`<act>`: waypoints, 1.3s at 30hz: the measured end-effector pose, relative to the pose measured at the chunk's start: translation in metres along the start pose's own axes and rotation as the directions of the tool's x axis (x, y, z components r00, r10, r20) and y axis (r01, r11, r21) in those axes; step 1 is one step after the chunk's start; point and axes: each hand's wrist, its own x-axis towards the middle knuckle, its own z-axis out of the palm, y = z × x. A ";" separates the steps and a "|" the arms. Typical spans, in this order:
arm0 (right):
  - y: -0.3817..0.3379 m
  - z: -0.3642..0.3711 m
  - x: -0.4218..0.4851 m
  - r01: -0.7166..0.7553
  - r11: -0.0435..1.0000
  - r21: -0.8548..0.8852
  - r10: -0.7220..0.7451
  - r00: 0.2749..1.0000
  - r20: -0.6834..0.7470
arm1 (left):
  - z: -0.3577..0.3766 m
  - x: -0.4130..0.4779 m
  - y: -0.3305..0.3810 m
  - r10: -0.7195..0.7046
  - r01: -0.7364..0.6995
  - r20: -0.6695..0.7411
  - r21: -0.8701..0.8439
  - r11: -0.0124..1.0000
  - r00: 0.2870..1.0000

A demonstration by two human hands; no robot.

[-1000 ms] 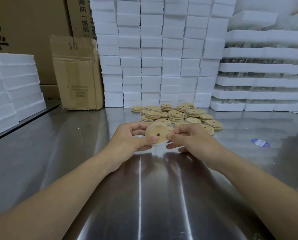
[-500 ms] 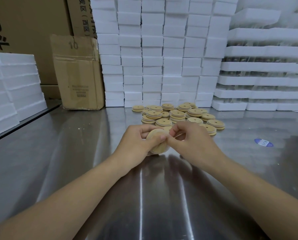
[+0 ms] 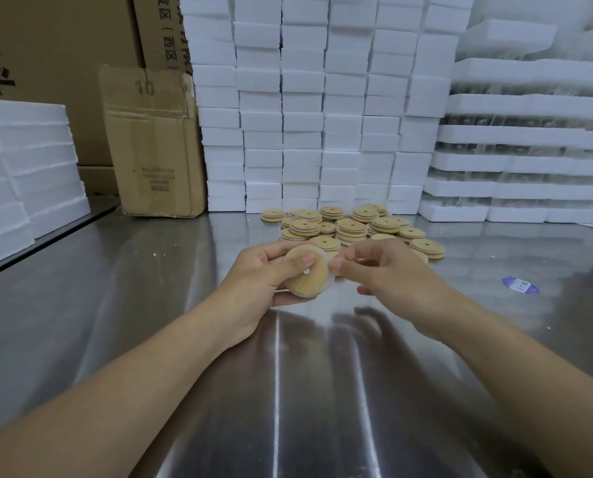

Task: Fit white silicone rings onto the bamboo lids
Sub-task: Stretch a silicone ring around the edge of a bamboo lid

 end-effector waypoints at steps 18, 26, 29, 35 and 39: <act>0.002 -0.007 0.002 -0.024 1.000 0.019 0.022 0.991 0.131 | 0.000 -0.004 0.006 -0.040 0.038 0.040 0.043 0.998 0.998; 0.004 0.007 0.000 0.012 0.999 0.041 -0.013 0.999 0.031 | -0.005 -0.001 0.008 -0.052 0.054 0.055 -0.036 0.998 0.997; 0.005 0.013 -0.002 0.026 0.994 0.105 -0.035 0.995 0.091 | -0.005 0.001 0.007 -0.043 0.049 0.045 -0.138 0.989 0.998; 0.007 0.018 0.000 0.287 0.957 -0.050 -0.291 0.950 -0.112 | -0.001 -0.002 0.009 0.080 -0.080 -0.002 0.070 0.994 0.997; 0.009 0.011 0.000 0.363 0.892 -0.270 -0.423 0.881 -0.213 | 0.003 -0.002 0.007 0.392 -0.317 -0.088 0.441 0.839 0.916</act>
